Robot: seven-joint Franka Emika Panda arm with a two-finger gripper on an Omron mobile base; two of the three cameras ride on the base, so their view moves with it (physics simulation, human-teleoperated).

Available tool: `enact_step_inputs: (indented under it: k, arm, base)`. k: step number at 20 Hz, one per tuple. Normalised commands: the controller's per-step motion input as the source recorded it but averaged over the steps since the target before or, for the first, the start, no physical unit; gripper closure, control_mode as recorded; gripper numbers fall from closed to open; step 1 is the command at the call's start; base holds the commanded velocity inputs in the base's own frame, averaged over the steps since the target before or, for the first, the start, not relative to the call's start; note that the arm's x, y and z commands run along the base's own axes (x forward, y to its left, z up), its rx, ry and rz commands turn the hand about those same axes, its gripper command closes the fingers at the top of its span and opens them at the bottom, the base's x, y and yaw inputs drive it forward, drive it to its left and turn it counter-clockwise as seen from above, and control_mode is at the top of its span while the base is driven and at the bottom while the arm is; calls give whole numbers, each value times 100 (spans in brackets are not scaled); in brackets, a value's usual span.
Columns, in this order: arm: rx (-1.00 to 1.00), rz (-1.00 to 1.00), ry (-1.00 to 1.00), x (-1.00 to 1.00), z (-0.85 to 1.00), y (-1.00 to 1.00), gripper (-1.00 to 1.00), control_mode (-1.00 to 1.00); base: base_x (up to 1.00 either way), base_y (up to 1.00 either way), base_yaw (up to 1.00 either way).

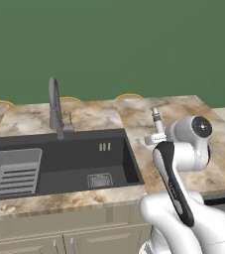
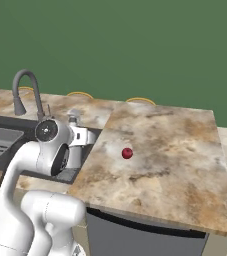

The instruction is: Open the cabinet. Pick the spray and place it next to the sink. Then close the cabinet.

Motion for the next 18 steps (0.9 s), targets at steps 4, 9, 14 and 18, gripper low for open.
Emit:
enact_step_inputs:
  k: [4, 9, 14, 18]
  arm:
    - [0, 2, 0, 38, -1, -11, 100, -100]
    - [0, 1, 0, 54, -4, -14, 100, -100]
    - [0, 0, 0, 46, -16, -5, 100, -100]
    - [0, 0, 0, 32, -28, 0, 100, -100]
  base:
    - [0, 0, 0]
    - [0, 0, 0]
    - [0, 0, 0]
    - [0, 0, 0]
